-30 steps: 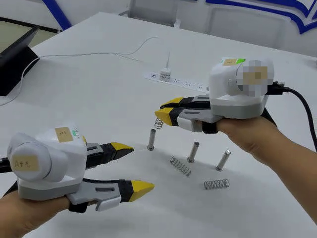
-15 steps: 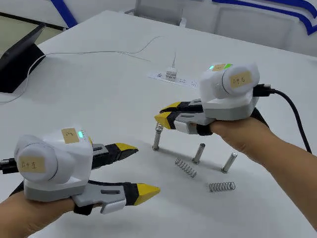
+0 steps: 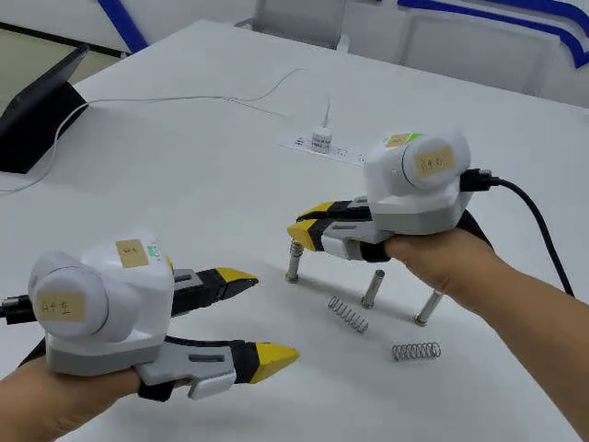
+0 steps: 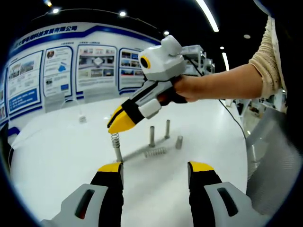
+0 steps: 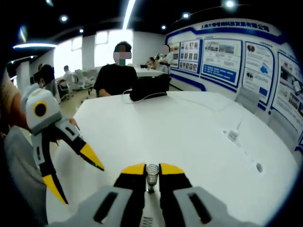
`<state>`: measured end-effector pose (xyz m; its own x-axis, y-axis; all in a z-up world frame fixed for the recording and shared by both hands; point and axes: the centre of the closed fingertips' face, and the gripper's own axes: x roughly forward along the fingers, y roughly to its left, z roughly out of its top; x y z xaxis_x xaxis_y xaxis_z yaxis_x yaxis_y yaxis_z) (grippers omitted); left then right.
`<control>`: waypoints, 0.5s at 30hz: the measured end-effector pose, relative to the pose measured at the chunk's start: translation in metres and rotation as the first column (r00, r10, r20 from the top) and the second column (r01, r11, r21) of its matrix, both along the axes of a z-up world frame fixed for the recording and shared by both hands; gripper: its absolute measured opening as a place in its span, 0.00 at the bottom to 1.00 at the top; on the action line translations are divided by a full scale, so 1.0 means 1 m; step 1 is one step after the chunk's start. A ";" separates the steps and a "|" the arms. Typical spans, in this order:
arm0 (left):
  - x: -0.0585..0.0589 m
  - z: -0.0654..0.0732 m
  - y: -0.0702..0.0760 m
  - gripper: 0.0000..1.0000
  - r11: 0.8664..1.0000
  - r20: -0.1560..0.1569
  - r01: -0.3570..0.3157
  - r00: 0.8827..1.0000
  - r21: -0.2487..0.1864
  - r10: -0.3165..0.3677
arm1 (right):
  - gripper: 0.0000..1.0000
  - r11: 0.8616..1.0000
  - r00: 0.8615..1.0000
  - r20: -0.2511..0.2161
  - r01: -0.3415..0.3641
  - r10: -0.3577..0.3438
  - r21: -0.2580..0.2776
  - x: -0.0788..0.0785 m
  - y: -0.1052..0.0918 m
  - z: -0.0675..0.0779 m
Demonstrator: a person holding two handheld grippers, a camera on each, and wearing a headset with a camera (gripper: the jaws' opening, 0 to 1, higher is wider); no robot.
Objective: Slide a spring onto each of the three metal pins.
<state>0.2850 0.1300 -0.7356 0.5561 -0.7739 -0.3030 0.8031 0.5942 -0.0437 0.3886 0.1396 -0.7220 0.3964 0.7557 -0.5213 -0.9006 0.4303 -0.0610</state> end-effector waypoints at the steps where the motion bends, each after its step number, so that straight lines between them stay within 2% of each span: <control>1: 0.000 0.000 0.000 0.56 1.000 0.000 -0.001 1.000 0.000 0.001 | 0.11 1.000 1.000 -0.001 0.000 0.000 -0.003 0.000 0.000 -0.002; 10: 0.000 -0.001 0.003 0.55 1.000 -0.008 -0.005 1.000 0.005 0.005 | 0.11 1.000 0.999 -0.025 0.024 -0.025 -0.006 0.004 -0.002 -0.021; 15: 0.000 -0.003 0.002 0.55 1.000 -0.013 -0.003 1.000 0.005 0.003 | 0.12 1.000 0.999 -0.033 0.031 -0.031 -0.005 0.004 -0.002 -0.026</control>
<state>0.2850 0.1318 -0.7387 0.5546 -0.7704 -0.3143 0.8004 0.5972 -0.0514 0.3928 0.1379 -0.7477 0.4018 0.7408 -0.5383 -0.8885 0.4576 -0.0336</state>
